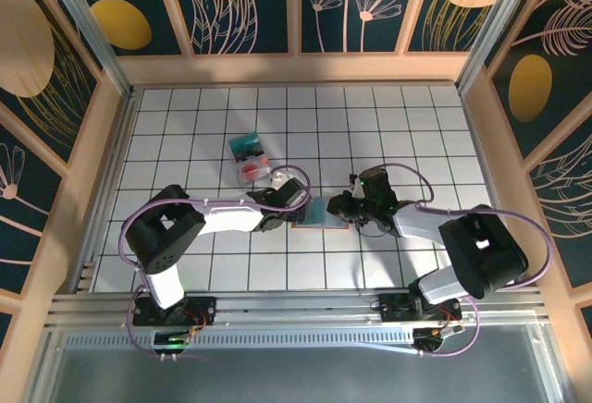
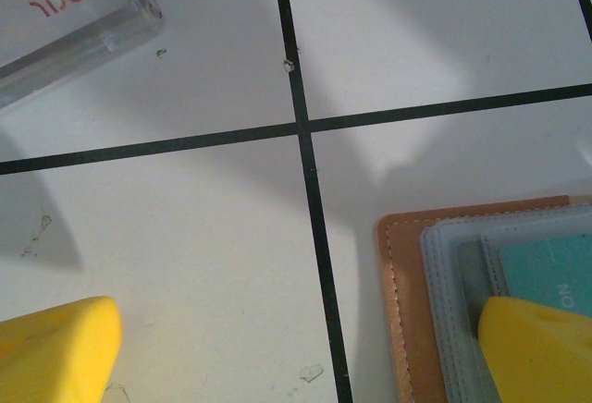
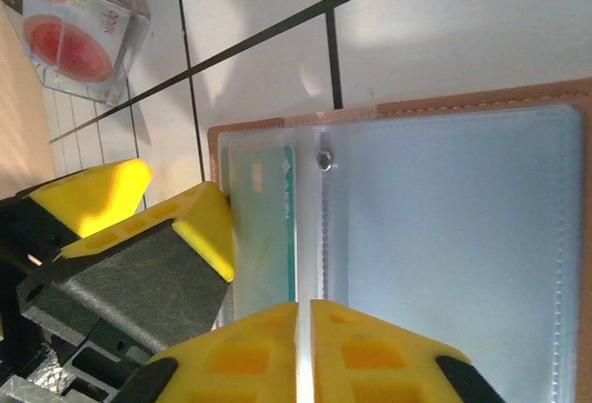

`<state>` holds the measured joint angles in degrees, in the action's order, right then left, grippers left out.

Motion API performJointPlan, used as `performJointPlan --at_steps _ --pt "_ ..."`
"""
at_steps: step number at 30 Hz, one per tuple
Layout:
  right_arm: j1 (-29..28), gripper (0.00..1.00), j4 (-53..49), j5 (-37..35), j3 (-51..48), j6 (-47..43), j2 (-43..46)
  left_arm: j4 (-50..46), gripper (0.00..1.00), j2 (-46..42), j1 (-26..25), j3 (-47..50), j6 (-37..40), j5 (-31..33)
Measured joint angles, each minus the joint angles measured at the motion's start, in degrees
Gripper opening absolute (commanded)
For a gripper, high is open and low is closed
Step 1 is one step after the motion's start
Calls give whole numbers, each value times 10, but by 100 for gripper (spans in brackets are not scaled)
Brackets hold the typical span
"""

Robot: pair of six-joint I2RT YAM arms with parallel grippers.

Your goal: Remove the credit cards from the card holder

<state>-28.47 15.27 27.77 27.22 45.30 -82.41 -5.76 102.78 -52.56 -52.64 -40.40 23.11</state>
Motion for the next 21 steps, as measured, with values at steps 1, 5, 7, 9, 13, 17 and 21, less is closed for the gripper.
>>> performJointPlan --at_steps 1,5,7,9,13,17,21 --pt "0 9 2 3 0 1 0 0 99 0 0 0 0 0" --pt "0 13 11 9 0 2 0 0 99 0 0 0 0 0" --pt "0 15 14 9 0 3 0 0 99 0 0 0 0 0" --pt "0 17 22 11 -4 4 -1 0 99 0 0 0 0 0" --pt "0 19 40 23 -13 13 -17 0 99 0 0 0 0 0" --pt "-4 19 55 29 -13 17 -33 0 99 0 0 0 0 -1" --pt "-12 19 62 37 -13 18 -47 0 99 0 0 0 0 -1"
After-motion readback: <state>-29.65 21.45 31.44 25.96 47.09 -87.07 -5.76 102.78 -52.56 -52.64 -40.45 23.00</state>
